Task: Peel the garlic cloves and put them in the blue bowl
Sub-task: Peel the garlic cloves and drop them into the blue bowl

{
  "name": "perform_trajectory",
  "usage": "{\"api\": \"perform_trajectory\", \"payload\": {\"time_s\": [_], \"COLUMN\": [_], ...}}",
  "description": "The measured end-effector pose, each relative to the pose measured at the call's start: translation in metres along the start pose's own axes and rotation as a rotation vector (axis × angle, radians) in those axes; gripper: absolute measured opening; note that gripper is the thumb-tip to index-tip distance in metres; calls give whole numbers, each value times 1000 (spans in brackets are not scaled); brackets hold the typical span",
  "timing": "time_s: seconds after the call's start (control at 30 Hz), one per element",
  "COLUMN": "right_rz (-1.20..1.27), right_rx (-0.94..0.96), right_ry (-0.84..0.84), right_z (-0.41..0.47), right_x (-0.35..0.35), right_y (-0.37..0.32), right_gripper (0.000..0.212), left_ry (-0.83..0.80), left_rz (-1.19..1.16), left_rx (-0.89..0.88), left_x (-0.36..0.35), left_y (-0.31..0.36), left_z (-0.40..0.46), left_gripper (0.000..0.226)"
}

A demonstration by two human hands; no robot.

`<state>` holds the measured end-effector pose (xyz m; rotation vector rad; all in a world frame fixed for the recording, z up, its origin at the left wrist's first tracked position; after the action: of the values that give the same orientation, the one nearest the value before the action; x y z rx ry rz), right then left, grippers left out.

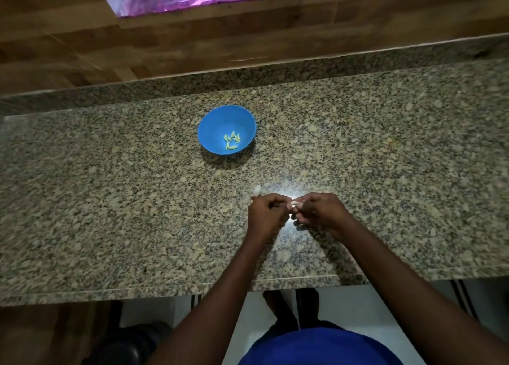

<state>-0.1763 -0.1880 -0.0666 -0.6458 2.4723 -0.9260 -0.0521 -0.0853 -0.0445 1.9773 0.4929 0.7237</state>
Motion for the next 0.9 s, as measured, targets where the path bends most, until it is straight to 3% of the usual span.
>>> {"api": "perform_trajectory", "payload": {"time_s": [0.2, 0.33, 0.47, 0.57, 0.73, 0.9], "right_rz": [-315, -279, -159, -186, -761, -1127], "right_rx": [297, 286, 217, 204, 463, 740], "right_ry": [37, 1, 90, 136, 260, 202], "right_z": [0, 1, 10, 19, 15, 6], "right_x": [12, 9, 23, 33, 32, 10], "right_y": [-28, -31, -28, -30, -59, -67], "right_gripper": [11, 17, 6, 7, 12, 21], "left_ry": [-29, 31, -65, 41, 127, 87], "left_rz": [82, 119, 28, 280, 766, 862], "left_rx": [-7, 10, 39, -124, -427, -533], "left_x": [-13, -13, -26, -15, -17, -25], "left_y": [2, 5, 1, 14, 17, 6], "left_z": [6, 13, 19, 17, -4, -24], "left_gripper": [10, 13, 12, 10, 22, 35]}}
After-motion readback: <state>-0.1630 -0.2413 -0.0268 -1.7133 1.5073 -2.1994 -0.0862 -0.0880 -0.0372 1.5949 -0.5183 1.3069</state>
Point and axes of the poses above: each hand's wrist, its own z-axis towards the middle knuckle, its own x-axis out of the back of the hand, y = z × x, the point moved 9 cm from there along z, towards the middle knuckle, and after that the axes turned 8 degrees about z, right-handed, at the moved point
